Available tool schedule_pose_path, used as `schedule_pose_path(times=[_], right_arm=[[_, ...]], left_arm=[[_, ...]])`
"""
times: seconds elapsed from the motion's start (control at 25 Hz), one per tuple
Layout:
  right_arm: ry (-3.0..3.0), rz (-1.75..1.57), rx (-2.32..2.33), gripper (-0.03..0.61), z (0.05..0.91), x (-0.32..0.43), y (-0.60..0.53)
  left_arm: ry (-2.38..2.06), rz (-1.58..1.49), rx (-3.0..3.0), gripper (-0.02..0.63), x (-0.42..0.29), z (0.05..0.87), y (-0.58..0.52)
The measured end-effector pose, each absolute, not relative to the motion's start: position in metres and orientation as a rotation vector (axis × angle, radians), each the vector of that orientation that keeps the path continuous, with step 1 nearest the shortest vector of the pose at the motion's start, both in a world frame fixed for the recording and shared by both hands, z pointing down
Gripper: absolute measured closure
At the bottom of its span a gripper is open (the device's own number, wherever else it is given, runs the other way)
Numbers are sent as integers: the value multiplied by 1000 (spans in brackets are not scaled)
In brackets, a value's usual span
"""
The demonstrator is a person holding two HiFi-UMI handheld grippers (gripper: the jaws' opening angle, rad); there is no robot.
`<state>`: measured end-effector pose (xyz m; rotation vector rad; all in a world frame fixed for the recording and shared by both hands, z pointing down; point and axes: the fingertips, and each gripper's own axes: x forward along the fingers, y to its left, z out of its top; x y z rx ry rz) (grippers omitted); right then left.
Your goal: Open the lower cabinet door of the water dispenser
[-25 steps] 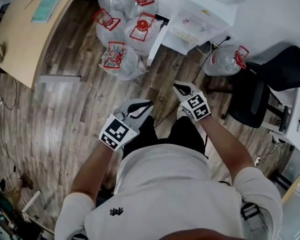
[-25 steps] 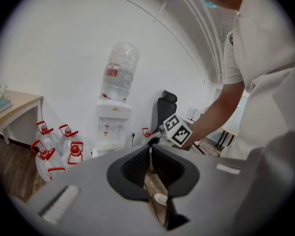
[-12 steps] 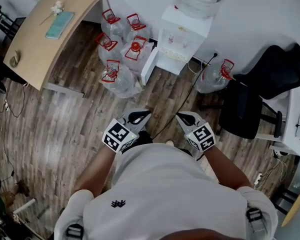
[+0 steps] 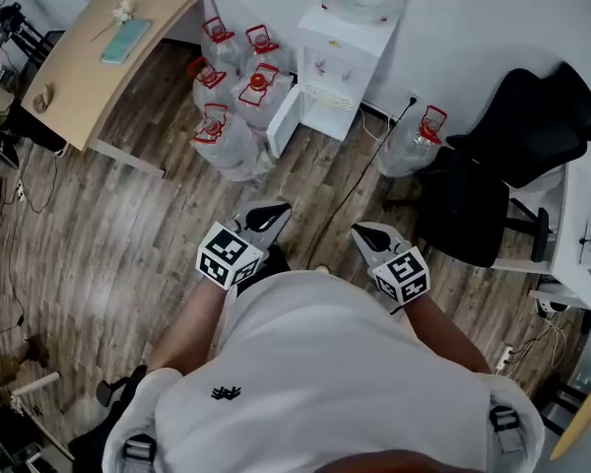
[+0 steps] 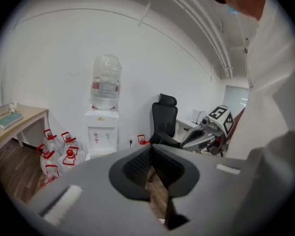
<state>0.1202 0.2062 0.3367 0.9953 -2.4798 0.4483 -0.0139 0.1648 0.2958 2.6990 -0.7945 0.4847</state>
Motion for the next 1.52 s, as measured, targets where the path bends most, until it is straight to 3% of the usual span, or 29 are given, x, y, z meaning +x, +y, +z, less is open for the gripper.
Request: schedule_pose_path(times=[0.36,1.52], right_arm=[[-2498,400,1038,577,323,156,246],[-2595,345,1047,577,308,164,283]], left_arm=[[-782,508,2703,557,16,299,224],[-805,522,2718,557,37,297,272]])
